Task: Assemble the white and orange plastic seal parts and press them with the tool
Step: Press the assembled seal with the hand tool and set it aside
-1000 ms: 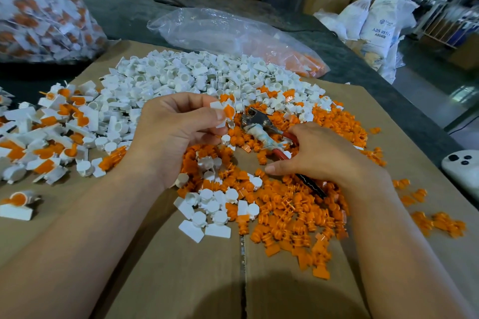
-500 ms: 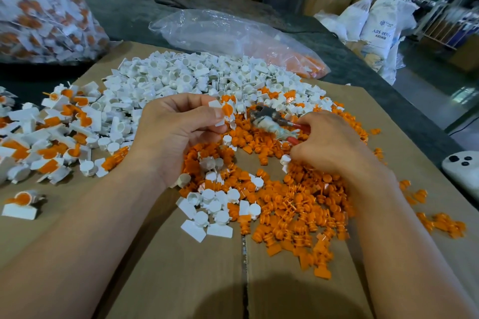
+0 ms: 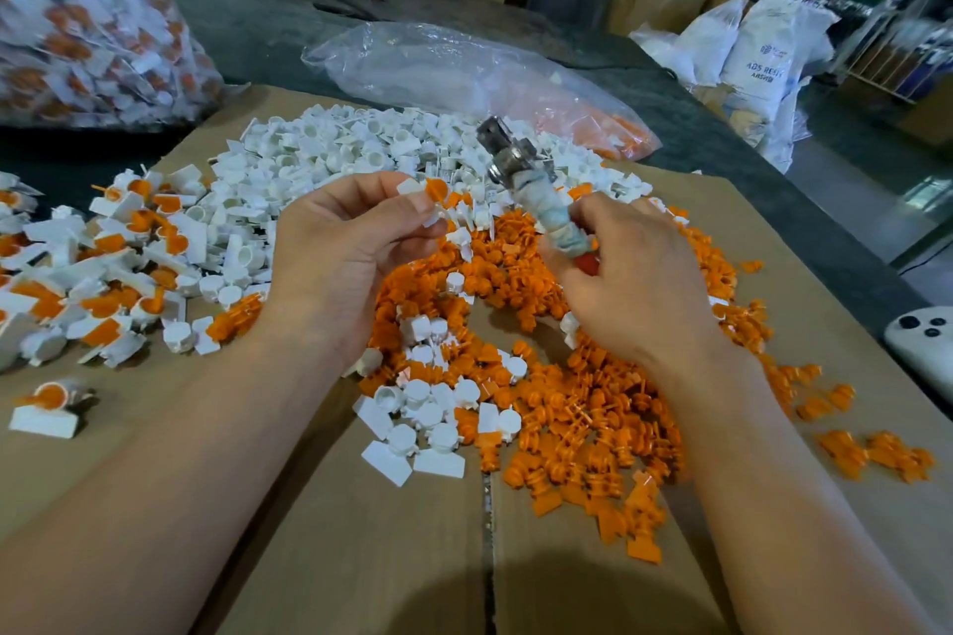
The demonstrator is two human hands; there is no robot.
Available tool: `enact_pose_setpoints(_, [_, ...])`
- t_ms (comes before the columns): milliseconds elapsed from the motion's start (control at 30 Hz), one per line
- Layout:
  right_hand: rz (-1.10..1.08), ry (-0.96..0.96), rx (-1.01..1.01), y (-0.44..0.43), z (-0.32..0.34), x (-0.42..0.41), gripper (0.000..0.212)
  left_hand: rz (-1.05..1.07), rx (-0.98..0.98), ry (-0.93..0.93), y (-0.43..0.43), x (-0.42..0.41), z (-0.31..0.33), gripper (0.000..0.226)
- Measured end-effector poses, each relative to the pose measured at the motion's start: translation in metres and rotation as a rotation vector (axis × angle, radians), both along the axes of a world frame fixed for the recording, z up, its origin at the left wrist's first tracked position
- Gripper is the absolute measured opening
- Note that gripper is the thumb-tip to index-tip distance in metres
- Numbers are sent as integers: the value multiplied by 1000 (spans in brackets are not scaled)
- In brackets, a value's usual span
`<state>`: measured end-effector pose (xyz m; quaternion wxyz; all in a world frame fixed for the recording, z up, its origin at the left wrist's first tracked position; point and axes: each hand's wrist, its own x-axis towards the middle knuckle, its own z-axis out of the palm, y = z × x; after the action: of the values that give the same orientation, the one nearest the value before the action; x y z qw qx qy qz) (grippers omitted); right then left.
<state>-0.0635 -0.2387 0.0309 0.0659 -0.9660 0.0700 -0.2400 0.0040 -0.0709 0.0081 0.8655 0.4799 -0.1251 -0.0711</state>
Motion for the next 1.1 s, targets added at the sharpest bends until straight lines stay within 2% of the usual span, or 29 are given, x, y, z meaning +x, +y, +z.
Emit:
enact_pose_setpoints(200, [72, 17, 96, 8, -2, -2, 20, 16, -6, -21, -1, 0, -3, 8])
enact_pose_setpoints(333, [99, 112, 111, 10, -6, 1, 37, 26, -24, -34, -2, 1, -3, 10])
enact_pose_setpoints(500, [152, 153, 111, 16, -10, 1, 45, 45, -50, -53, -4, 2, -2, 11])
enact_pose_setpoints(833, [169, 184, 120, 18, -9, -1, 34, 63, -41, -91, -3, 1, -1, 12])
enact_pose_setpoints(1100, [194, 155, 40, 18, -5, -3, 20, 50, -24, -101, -3, -1, -1, 12])
